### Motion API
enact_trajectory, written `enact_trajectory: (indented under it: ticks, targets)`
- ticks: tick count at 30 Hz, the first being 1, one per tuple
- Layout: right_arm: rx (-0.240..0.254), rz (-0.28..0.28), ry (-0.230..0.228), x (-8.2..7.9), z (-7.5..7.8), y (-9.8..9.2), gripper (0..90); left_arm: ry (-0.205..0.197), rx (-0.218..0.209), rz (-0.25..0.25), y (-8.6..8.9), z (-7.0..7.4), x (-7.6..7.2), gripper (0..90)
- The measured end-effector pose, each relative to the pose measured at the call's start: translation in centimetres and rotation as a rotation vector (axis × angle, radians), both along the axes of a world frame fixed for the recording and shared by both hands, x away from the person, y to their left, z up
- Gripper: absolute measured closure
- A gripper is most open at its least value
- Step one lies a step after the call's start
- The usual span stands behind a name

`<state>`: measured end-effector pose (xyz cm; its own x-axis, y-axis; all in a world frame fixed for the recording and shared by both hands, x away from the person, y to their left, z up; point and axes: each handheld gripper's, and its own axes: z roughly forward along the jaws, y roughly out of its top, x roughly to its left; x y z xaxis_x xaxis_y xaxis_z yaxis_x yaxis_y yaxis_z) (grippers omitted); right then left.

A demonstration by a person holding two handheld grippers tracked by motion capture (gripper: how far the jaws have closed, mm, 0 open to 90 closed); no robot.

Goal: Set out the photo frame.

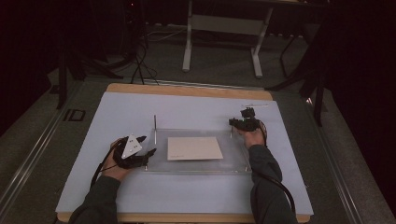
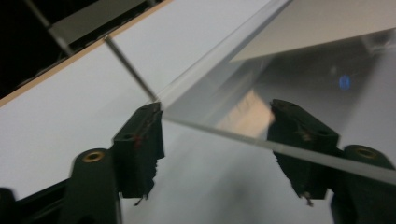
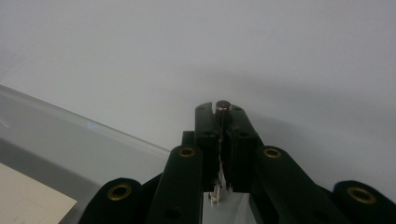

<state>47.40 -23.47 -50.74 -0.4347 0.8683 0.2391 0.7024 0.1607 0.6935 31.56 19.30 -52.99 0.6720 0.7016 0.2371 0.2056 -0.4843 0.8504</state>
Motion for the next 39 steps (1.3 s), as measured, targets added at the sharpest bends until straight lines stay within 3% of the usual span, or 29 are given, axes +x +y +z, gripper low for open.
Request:
enact_trajectory:
  ticks: [7,12,29,39]
  targets:
    - [0.013,0.001,0.019,0.4,0.0,-0.1,85.3,-0.018,-0.052,-0.041,-0.5,0.4,0.4,45.1]
    - [0.022,0.010,0.035,0.8,0.0,-0.2,85.2,-0.026,-0.061,-0.061,-1.1,0.6,0.6,47.7]
    - [0.044,0.030,0.068,1.6,-0.1,-0.4,84.8,0.030,-0.096,-0.082,-0.8,1.5,1.5,50.8]
    - [0.010,0.037,0.058,1.5,0.1,-0.2,83.7,0.064,-0.103,-0.100,-0.6,1.9,2.0,51.1]
